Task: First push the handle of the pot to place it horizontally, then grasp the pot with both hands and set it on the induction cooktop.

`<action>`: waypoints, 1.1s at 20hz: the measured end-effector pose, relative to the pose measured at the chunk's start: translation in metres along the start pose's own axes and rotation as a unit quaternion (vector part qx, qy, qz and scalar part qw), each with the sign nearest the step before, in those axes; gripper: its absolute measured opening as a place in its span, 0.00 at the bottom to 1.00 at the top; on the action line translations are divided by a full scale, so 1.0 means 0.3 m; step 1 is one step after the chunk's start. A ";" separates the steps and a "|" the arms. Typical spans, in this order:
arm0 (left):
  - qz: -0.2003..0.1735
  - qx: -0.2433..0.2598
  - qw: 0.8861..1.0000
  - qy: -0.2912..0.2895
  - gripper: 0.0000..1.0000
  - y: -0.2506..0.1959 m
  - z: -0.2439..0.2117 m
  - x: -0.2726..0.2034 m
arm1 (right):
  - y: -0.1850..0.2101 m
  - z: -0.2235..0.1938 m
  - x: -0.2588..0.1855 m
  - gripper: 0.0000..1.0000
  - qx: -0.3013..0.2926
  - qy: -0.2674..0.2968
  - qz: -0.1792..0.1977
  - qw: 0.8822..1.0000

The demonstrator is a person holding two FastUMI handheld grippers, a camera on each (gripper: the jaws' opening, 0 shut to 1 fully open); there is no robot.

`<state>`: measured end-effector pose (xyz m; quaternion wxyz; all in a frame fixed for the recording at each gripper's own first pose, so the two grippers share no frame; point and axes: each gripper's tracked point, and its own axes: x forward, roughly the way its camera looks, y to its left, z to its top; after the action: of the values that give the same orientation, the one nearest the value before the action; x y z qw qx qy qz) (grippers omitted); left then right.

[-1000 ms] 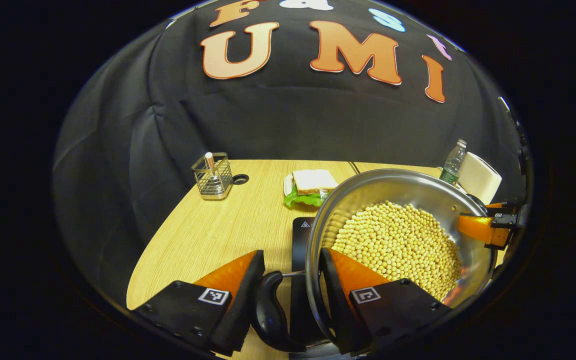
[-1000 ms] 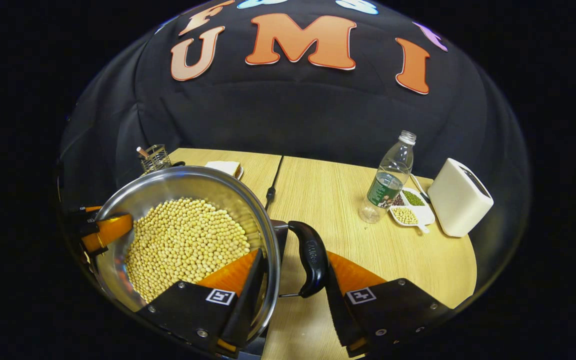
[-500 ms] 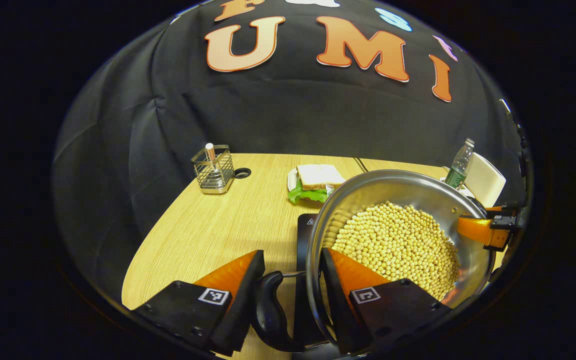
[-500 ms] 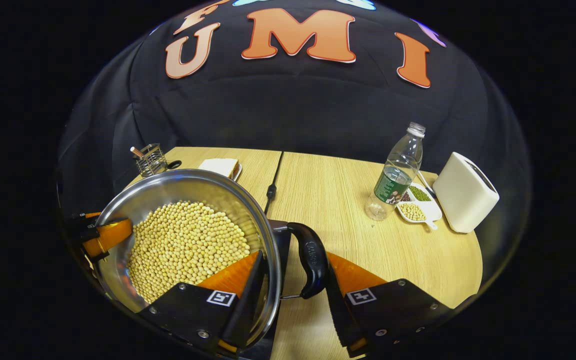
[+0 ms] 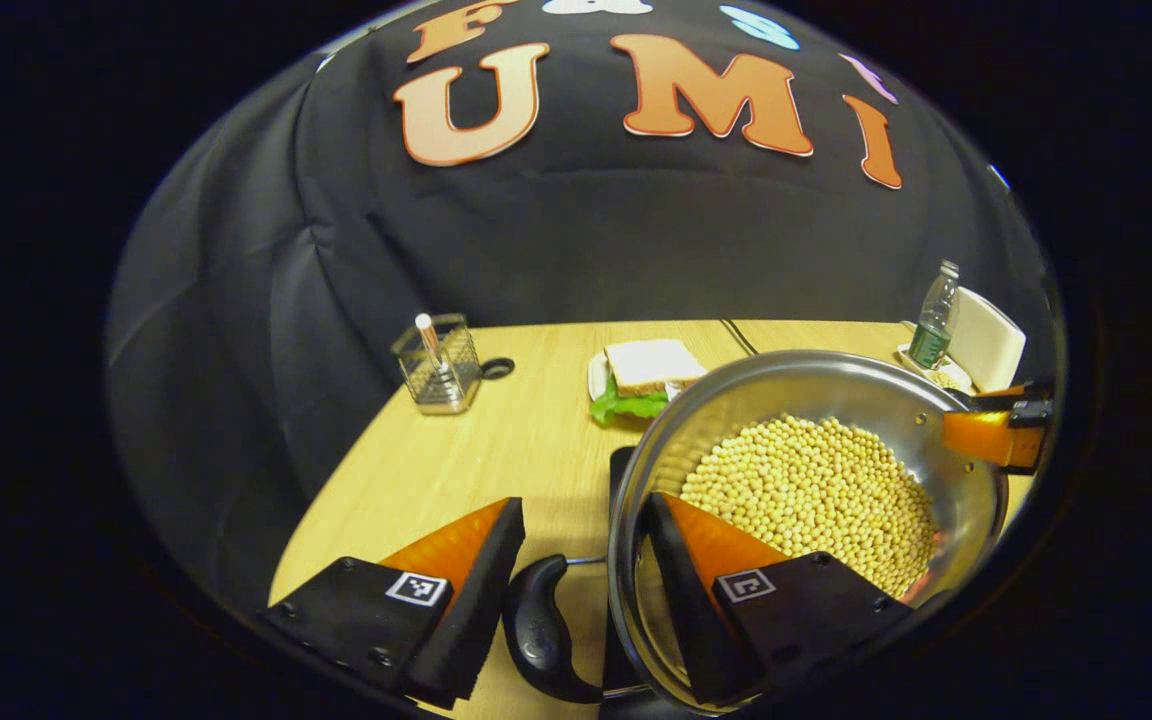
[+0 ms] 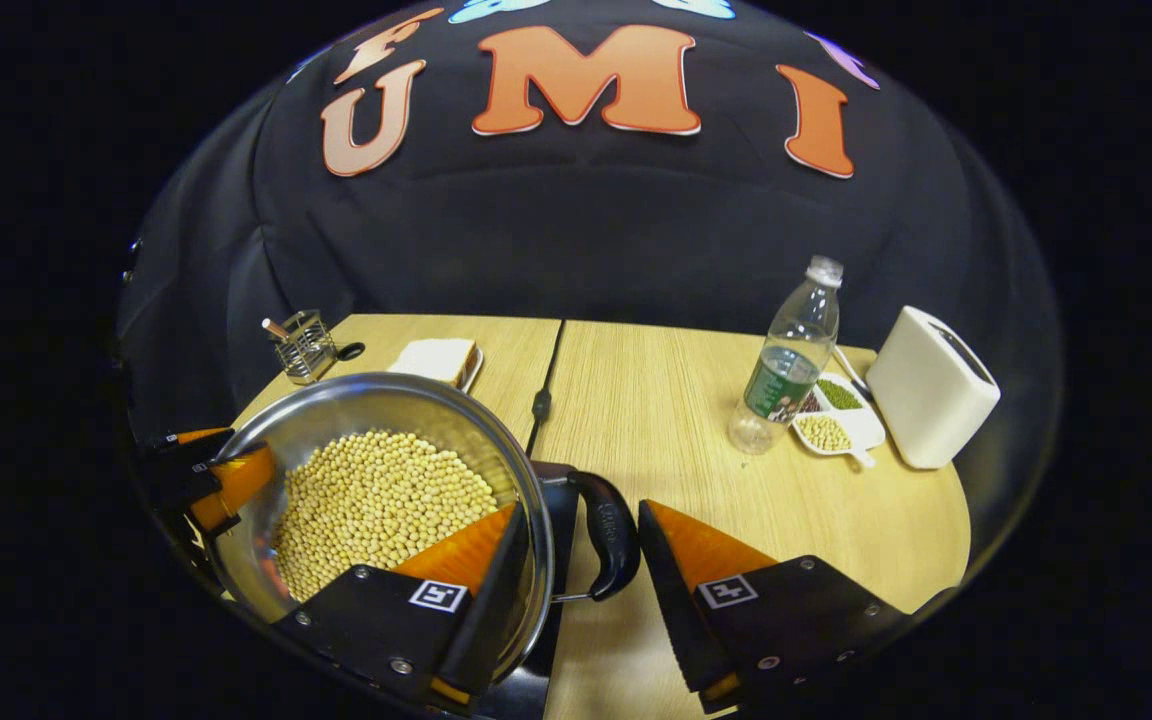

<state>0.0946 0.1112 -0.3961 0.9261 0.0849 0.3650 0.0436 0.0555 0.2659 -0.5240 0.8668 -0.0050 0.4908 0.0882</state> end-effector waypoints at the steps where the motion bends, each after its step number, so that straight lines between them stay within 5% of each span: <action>1: 0.012 0.009 1.000 -0.017 0.82 0.008 0.042 -0.020 | -0.016 0.037 -0.034 0.70 -0.010 -0.017 -0.004 1.000; 12: 0.018 -0.100 0.981 -0.166 0.77 0.044 0.447 -0.396 | -0.200 0.363 -0.515 0.75 0.002 -0.214 -0.023 0.977; 22: -0.010 -0.099 0.955 -0.278 0.96 -0.076 0.725 -0.858 | -0.467 0.481 -1.009 0.79 0.003 -0.324 -0.083 0.942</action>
<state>0.0558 0.0249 -0.0718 0.9951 -0.0023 0.0880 0.0446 0.0480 0.0969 -0.2023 0.9833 -0.0144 0.1811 0.0110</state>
